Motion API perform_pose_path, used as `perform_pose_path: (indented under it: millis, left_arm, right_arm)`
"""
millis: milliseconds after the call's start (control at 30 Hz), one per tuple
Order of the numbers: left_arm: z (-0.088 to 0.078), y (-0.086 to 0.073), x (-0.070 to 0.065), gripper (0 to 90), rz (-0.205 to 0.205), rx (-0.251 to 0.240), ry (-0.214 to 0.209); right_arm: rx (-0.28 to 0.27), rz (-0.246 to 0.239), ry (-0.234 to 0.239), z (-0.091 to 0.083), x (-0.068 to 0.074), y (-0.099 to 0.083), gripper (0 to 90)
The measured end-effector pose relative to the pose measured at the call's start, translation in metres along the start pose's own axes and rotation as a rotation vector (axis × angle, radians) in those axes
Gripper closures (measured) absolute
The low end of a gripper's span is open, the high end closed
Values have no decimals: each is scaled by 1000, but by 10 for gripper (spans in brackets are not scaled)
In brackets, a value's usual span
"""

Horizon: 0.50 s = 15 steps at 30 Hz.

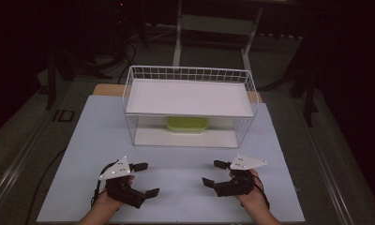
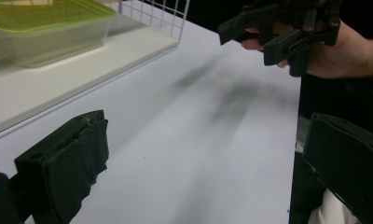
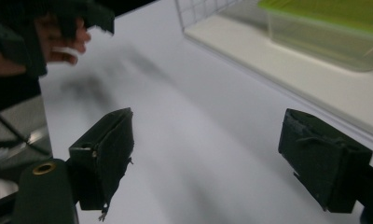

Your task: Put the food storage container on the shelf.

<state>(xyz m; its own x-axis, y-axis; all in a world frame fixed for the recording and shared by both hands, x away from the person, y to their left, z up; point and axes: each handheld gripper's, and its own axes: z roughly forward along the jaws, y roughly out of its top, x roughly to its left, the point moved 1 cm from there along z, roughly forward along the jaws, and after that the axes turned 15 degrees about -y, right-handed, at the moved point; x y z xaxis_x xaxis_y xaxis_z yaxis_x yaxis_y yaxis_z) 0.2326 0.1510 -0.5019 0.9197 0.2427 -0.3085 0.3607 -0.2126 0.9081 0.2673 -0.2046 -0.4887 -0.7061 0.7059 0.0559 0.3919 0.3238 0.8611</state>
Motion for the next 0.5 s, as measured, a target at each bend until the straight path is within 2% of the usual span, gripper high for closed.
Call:
perform_pose_path:
  millis: [167, 233, 400, 433, 500]
  left_arm:
    - [0, -3, 4, 8, -3, -9, 6]
    - [0, -5, 6, 8, -11, -5, 7]
    - [0, -7, 8, 8, -15, -4, 13]
    - [0, -8, 8, 8, -15, 2, 19]
    - [0, -9, 11, 8, -35, -7, 24]
  right_arm:
    - [36, -30, -2, 6, -4, -9, 174]
    - [38, -40, -8, 7, -4, -10, 174]
    - [40, -41, 12, 11, -11, -15, 168]
    - [56, -62, -5, 13, -14, -18, 168]
    - [60, -54, -5, 13, -16, -19, 168]
